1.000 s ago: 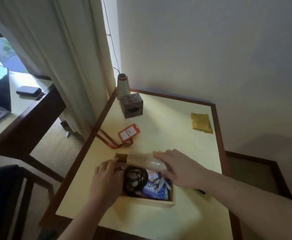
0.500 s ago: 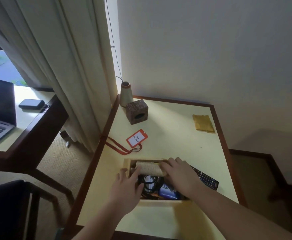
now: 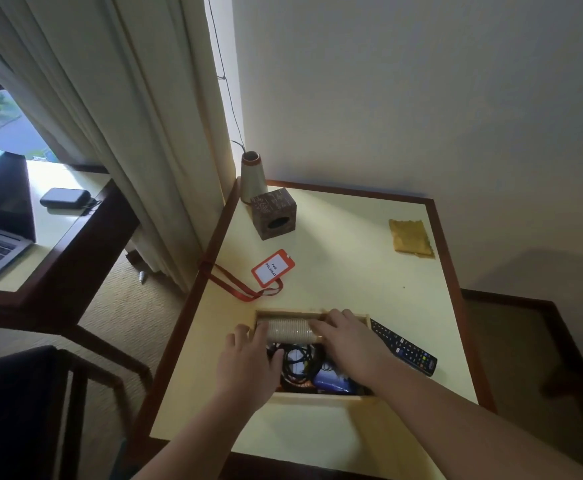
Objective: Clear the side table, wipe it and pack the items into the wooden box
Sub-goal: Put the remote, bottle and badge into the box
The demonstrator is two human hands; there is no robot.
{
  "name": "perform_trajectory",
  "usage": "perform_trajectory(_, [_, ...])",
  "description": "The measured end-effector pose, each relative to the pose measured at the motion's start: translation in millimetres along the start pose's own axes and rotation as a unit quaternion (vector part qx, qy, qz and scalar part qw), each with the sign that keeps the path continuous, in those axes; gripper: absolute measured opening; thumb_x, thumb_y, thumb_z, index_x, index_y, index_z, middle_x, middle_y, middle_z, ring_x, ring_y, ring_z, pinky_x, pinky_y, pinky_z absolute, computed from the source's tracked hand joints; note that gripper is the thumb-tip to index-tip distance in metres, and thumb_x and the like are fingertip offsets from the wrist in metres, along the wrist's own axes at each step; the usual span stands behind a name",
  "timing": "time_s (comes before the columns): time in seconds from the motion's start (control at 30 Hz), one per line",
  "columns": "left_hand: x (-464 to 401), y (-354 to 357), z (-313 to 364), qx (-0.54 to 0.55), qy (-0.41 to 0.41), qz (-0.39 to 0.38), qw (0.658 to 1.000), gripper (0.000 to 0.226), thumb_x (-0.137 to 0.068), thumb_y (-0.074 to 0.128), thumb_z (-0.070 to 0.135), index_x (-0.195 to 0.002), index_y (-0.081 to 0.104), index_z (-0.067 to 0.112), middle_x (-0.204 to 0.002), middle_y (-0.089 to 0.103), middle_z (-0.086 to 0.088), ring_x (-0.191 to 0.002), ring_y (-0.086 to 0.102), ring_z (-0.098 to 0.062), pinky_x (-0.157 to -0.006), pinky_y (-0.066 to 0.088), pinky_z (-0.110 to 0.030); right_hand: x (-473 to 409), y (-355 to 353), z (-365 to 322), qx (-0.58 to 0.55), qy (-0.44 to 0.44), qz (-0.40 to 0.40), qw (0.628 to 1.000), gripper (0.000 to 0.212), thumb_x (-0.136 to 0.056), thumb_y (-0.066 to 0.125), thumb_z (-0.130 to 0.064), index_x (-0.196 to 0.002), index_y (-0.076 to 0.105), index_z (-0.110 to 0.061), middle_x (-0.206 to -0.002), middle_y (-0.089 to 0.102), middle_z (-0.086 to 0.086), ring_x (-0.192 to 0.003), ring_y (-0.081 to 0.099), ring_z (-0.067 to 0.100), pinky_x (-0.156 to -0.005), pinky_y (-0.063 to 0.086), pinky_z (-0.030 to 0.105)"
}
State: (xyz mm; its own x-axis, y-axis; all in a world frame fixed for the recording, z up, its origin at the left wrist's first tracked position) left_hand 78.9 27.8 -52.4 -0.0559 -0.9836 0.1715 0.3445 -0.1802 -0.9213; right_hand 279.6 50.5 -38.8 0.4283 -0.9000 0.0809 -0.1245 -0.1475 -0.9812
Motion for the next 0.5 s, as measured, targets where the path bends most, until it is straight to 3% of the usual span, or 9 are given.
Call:
perform_trajectory(0.1, [-1.9,-0.1,6.7,-0.006,0.006,0.031,0.999,0.053,-0.097,0.061,0.052,-0.143,0.046,0.028,-0.150,0.044,-0.008,-0.135,0.047,-0.027,-0.105,0.049,-0.035,3.4,-1.6,8.3,-0.015,-0.036,0.003,0.999,0.070,-0.091,0.068,-0.011,-0.154,0.042,-0.027,-0.139,0.053,0.004,-0.122,0.049,0.022,-0.098,0.050,0.034])
perform_trajectory(0.2, [-4.6,5.9,13.3,-0.009,0.052,0.050,0.997,0.044,-0.091,0.069,0.048,-0.129,0.059,0.027,-0.141,0.051,-0.011,-0.123,0.055,-0.033,-0.094,0.055,-0.040,7.1,-5.6,18.2,-0.012,-0.064,0.016,0.998,0.050,-0.092,0.066,-0.018,-0.141,0.057,-0.022,-0.137,0.056,0.006,-0.119,0.054,0.025,-0.096,0.050,0.033])
perform_trajectory(0.33, [-1.9,12.3,16.2,-0.019,0.047,0.034,0.998,0.049,-0.098,0.055,0.054,-0.142,0.052,0.032,-0.151,0.047,-0.009,-0.139,0.041,-0.033,-0.107,0.049,-0.043,16.4,-22.6,36.0,-0.018,-0.055,0.106,0.993,0.040,-0.085,0.065,-0.020,-0.124,0.070,-0.017,-0.132,0.063,0.012,-0.119,0.058,0.030,-0.095,0.054,0.042])
perform_trajectory(0.43, [-0.3,13.0,14.6,-0.014,0.042,0.019,0.999,0.054,-0.102,0.046,0.058,-0.151,0.041,0.035,-0.160,0.033,-0.005,-0.147,0.026,-0.029,-0.116,0.040,-0.043,26.9,-25.7,64.3,-0.037,0.041,0.143,0.988,0.050,-0.081,0.073,-0.007,-0.130,0.065,-0.014,-0.125,0.063,0.010,-0.113,0.060,0.030,-0.091,0.055,0.043])
perform_trajectory(0.5, [0.4,14.2,11.6,-0.006,0.045,0.006,0.999,0.058,-0.102,0.044,0.059,-0.155,0.035,0.037,-0.162,0.026,-0.002,-0.150,0.021,-0.028,-0.120,0.038,-0.044,36.4,-19.0,93.1,-0.065,0.137,0.131,0.980,0.049,-0.089,0.067,-0.007,-0.137,0.060,-0.017,-0.126,0.059,0.005,-0.114,0.056,0.024,-0.093,0.052,0.038])
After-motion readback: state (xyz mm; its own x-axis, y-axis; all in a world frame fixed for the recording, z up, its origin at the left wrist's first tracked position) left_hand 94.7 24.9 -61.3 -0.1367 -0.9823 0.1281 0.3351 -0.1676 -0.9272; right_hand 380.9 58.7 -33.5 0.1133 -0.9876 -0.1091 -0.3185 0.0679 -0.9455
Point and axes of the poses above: each hand's wrist, its own x-axis away from the middle knuckle, its own y-axis out of the palm, z = x × y, the point moved 6 cm from there along -x, towards the middle knuckle
